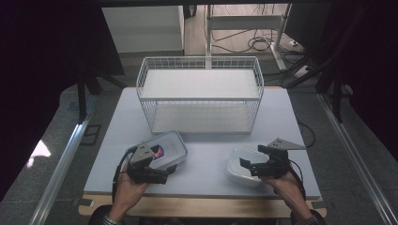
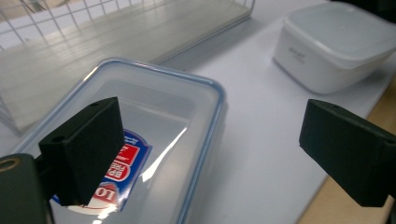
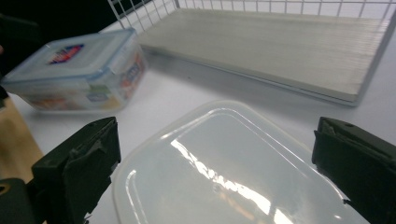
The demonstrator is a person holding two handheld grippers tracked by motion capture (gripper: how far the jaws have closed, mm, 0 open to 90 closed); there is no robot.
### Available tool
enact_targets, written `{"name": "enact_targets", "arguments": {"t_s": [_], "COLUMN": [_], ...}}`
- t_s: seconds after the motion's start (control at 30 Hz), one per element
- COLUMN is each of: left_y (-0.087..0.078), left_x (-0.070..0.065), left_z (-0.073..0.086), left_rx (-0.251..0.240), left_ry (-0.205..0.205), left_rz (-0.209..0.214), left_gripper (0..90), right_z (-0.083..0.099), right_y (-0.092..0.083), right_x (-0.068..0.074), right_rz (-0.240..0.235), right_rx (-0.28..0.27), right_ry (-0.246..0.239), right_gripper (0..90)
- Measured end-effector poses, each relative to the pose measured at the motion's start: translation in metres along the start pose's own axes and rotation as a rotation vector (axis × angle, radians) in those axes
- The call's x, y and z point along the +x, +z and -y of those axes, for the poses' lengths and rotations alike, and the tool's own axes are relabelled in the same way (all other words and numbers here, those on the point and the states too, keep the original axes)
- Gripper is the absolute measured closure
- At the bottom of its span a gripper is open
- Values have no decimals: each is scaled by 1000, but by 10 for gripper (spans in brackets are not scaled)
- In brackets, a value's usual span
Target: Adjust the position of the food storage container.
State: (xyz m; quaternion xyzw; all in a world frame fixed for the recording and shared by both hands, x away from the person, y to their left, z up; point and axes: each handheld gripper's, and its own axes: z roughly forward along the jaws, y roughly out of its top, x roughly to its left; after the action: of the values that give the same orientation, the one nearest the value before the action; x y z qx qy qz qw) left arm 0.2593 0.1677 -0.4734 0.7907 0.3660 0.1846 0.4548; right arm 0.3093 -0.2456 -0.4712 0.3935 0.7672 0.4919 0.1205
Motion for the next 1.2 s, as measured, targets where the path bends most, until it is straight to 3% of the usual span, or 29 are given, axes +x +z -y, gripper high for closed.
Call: {"name": "enact_targets", "arguments": {"t_s": [0.07, 0.17, 0.23, 0.33, 0.5, 0.63, 0.67, 0.73, 0.77, 0.8, 1.0, 1.13, 1.2], "left_y": [1, 2, 2, 1, 1, 1, 1, 1, 1, 1, 0, 1, 1], "left_x": [-2, -5, -5, -4, -2, -1, -1, -1, -1, -2, -1, -2, -2], "left_z": [2, 5, 7, 9, 9, 10, 10, 10, 10, 10, 9, 10, 9], "left_rx": [13, 45, 46, 36, 24, 23, 24, 24, 24, 19, 16, 17, 13], "left_ry": [37, 55, 48, 21, 10, 6, 11, 20, 20, 20, 20, 26, 26], "left_rz": [-37, -52, -19, 1, -20, -22, -23, -23, -23, -20, -24, -28, -26], "left_gripper": [69, 71, 70, 65, 63, 65, 65, 65, 64, 64, 64, 64, 64], "right_z": [-1, -1, -1, 0, -2, -4, -5, -6, -6, -8, -15, -20, -21], "right_y": [-1, -2, -2, 1, 2, 2, 3, 4, 4, 4, 12, 22, 28], "right_x": [1, 2, 1, -3, 0, 4, 5, 5, 5, 7, 16, 27, 33], "right_rz": [23, 60, 67, 54, 60, 65, 69, 56, 56, 42, 27, -43, -46], "right_rx": [17, 19, 39, 88, 140, 153, 158, 171, 171, 166, 172, 200, 220], "right_ry": [-21, -31, -39, 4, 5, -22, -30, -45, -45, -65, -104, -142, -171], "right_gripper": [53, 117, 143, 188, 193, 336, 407, 504, 504, 599, 731, 796, 849]}}
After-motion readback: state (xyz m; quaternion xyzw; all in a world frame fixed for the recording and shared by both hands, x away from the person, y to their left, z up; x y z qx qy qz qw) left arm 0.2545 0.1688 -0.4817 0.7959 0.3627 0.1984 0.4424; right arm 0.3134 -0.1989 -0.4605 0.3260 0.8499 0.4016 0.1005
